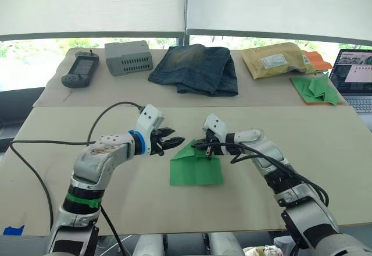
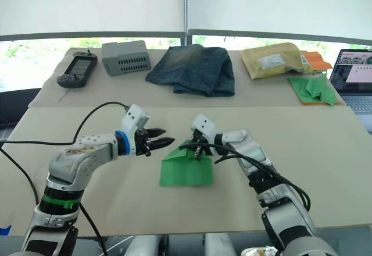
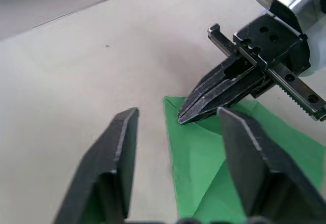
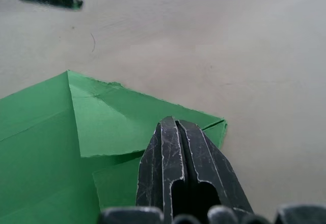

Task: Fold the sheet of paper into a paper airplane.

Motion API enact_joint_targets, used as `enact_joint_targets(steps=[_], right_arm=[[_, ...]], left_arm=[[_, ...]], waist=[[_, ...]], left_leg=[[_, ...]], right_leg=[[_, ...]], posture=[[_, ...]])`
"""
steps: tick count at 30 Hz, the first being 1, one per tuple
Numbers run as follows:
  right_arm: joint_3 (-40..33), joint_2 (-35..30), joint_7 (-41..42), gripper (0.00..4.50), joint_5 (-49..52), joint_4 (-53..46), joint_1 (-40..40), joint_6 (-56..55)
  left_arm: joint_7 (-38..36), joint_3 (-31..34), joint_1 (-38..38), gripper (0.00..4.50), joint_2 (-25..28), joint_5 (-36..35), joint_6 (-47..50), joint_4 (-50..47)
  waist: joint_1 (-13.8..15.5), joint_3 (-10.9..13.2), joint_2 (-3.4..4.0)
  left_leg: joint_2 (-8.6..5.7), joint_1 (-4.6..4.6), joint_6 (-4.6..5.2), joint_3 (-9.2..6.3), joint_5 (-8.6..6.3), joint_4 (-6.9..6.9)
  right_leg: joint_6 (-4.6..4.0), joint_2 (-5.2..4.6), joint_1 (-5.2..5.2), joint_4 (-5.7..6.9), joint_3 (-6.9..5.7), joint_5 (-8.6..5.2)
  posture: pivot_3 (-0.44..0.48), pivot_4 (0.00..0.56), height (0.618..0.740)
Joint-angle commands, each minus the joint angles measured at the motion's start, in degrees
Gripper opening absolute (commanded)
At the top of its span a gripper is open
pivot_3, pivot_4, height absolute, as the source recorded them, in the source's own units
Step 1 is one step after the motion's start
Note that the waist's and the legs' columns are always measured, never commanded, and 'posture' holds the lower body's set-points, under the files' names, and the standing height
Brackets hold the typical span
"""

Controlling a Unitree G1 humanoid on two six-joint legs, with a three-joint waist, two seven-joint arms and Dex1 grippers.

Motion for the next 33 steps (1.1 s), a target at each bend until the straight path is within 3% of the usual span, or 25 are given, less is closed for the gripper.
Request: enact_joint_targets(steps=[1, 4, 12, 21, 33], right_arm=[[1.44, -0.01, 0.14, 0.0, -1.19, 0.26, 2.18, 1.6], [1.03, -0.52, 0.34, 0.0, -1.12, -0.56, 2.81, 1.7], [0.39, -1.5, 0.26, 0.0, -1.24, -1.67, 3.61, 2.12], [0.36, -1.49, 0.53, 0.0, -0.83, -3.23, 4.97, 2.37], [-1.31, 1.1, -1.36, 0.0, -0.31, -3.4, 4.27, -1.68]], left_arm=[[0.41, -2.51, 0.16, 0.97, -0.39, 2.19, -3.94, 1.3], [0.57, -6.19, 0.2, 0.02, -1.01, 5.3, -7.74, 4.72], [-1.14, -9.68, 3.51, 0.02, 0.06, 7.64, -9.93, 6.75], [2.08, -3.48, 11.55, 0.02, 1.08, 4.57, -4.82, 0.21], [5.85, -0.28, 13.28, 0.02, -2.6, 2.77, -3.52, 0.57]], waist=[[-0.08, 0.0, 0.0], [-0.11, 0.0, 0.0], [-0.06, -0.01, 0.01], [-0.13, -0.04, 0.05], [-0.15, -0.05, 0.07]], left_leg=[[0.0, -0.01, 0.0, -0.01, 0.0, 0.0], [0.0, 0.0, 0.0, 0.0, 0.0, -0.02], [-0.04, 0.0, 0.0, 0.0, 0.0, -0.01], [0.09, 0.11, 0.0, 0.0, 0.0, -0.04], [0.15, 0.26, 0.0, 0.05, 0.0, -0.04]], right_leg=[[0.0, 0.0, -0.01, 0.0, 0.0, 0.0], [-0.02, 0.06, -0.03, 0.01, 0.0, 0.01], [-0.01, 0.0, -0.01, 0.01, 0.01, 0.0], [0.17, 0.03, 0.04, 0.01, 0.01, -0.11], [0.25, 0.09, 0.11, 0.04, 0.01, -0.16]], posture=[[0.0, 0.15, 0.728], [0.0, 0.15, 0.728], [0.0, 0.15, 0.728], [0.0, 0.15, 0.728], [0.0, 0.15, 0.728]])
